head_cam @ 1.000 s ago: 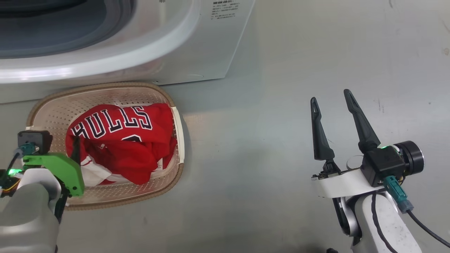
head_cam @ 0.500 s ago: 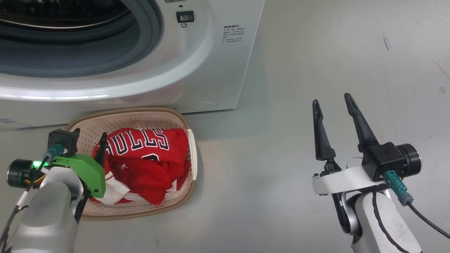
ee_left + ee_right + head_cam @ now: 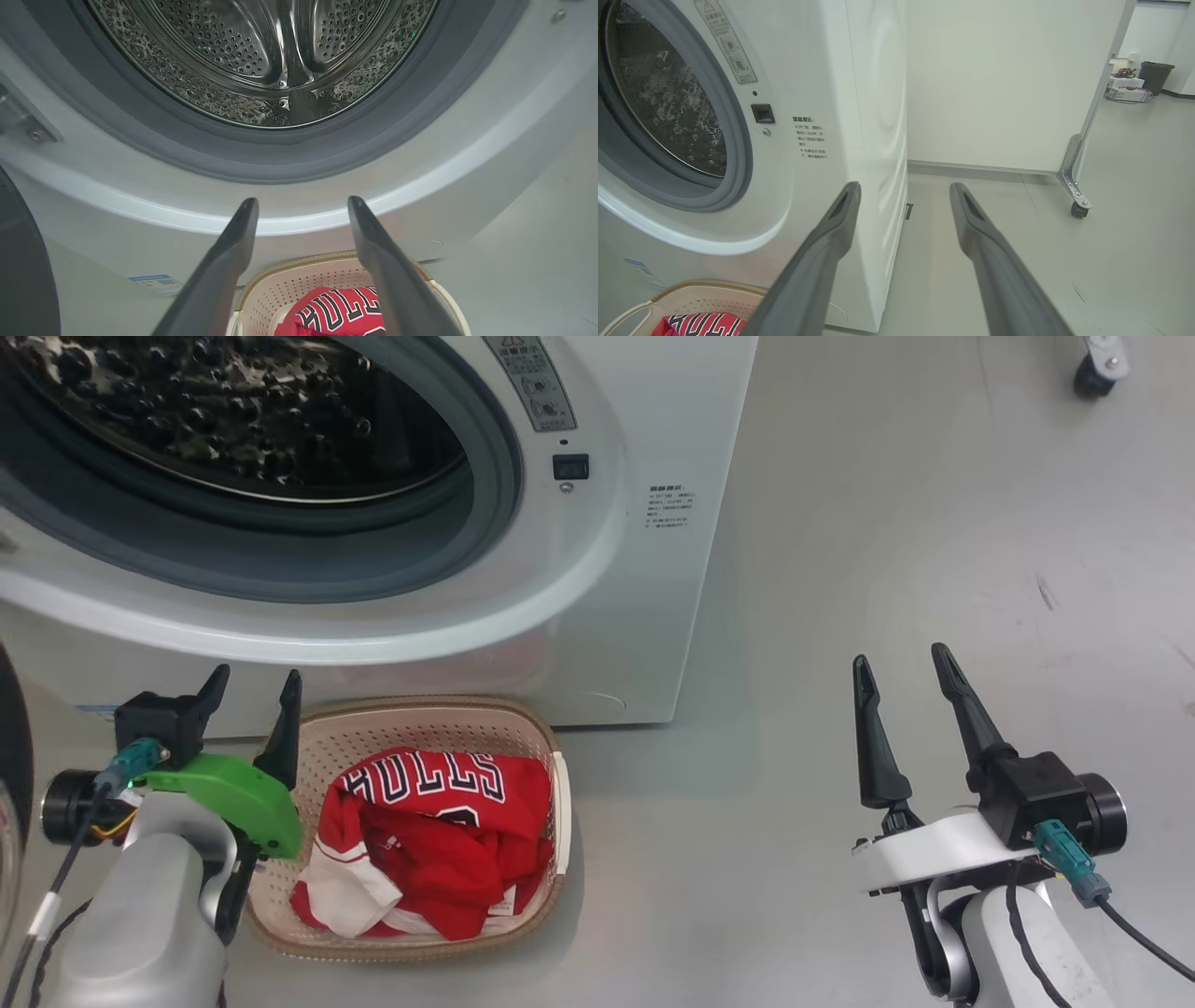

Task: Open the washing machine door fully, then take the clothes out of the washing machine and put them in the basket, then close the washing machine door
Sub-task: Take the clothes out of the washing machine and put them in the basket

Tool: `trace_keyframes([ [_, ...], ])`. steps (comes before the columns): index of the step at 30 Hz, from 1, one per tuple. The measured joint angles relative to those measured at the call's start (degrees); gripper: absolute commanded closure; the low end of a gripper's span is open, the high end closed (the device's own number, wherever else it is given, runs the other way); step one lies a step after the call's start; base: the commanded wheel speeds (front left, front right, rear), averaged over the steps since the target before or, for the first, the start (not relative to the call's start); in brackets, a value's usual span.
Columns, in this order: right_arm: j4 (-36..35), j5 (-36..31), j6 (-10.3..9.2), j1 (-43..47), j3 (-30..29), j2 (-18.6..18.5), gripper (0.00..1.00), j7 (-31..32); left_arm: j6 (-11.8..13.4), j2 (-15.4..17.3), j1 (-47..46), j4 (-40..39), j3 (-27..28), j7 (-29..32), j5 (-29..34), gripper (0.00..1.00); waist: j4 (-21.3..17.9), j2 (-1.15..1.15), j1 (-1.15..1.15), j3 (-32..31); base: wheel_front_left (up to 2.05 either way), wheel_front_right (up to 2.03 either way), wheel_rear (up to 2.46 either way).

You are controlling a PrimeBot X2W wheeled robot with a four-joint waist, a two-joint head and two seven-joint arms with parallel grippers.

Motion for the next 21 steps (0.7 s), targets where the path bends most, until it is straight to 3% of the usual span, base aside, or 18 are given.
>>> trace_keyframes([
  [6, 0.4, 0.6, 0.75, 1.9, -0.5, 0.1, 0.0, 0.0, 0.0, 0.7, 5.3, -6.1, 4.4, 0.0, -0.9, 0.0, 1.4, 0.0, 0.0, -4.5, 0.0, 0.0, 0.0],
  [14, 0.4, 2.7, 1.05, 6.5, -2.6, 0.1, 0.0, 0.0, 2.3, -0.6, 14.0, -15.6, 10.1, 0.0, -0.9, 0.0, 2.3, 0.0, 0.0, -10.5, 0.0, 0.0, 0.0],
  [21, 0.2, 2.9, 1.8, 8.7, -2.4, 0.3, 0.0, 0.0, 2.6, -1.5, 20.8, -21.2, 10.8, -0.1, 0.0, 0.0, 1.9, 0.0, 0.0, -13.5, 0.0, 0.0, 0.0],
])
